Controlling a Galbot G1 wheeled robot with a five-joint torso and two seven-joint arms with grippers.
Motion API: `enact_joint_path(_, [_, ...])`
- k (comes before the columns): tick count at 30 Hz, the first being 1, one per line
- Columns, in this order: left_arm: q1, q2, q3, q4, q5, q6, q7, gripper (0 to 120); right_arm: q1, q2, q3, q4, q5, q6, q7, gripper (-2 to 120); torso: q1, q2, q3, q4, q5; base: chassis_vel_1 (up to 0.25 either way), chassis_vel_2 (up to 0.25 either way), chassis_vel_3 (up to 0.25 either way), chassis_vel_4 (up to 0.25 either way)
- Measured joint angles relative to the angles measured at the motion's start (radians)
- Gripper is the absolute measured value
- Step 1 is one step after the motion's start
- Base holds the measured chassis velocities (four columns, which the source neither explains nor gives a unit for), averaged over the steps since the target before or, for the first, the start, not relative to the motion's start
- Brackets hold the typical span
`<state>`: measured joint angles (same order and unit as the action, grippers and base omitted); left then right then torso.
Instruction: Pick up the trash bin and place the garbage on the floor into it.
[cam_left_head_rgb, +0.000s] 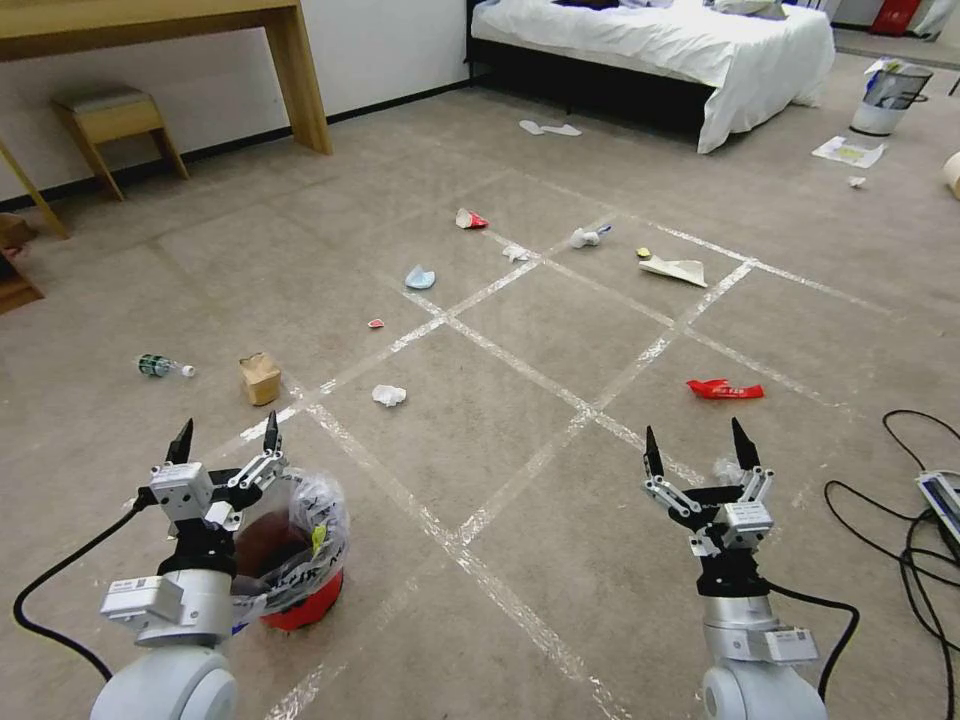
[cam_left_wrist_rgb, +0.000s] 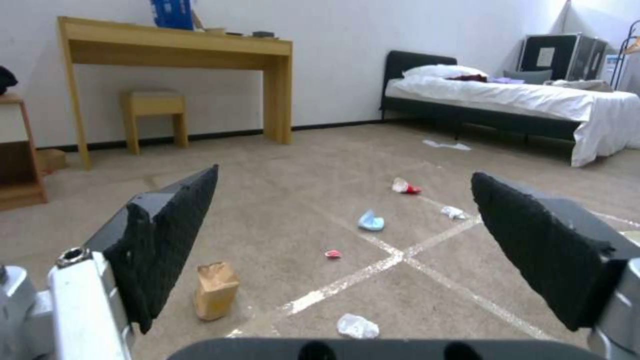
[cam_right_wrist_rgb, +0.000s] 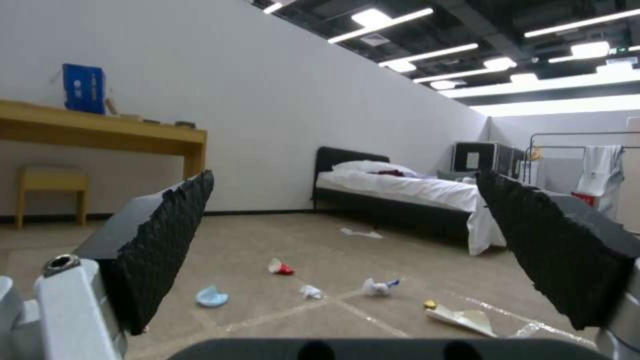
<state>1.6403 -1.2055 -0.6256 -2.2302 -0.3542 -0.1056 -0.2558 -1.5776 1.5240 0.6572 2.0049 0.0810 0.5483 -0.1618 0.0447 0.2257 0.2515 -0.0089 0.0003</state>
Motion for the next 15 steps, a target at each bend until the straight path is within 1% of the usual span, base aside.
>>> enact_joint_path(15, [0.01, -0.001, -0.006, -0.012, -0.001, 0.0, -0.001, 100, -0.002, 0.005, -0.004, -0.007, -0.005, 0.007, -0.008, 100, 0.0, 0.0, 0.0, 0.0, 0.0, 0.0, 0.0, 0.0, 0.0])
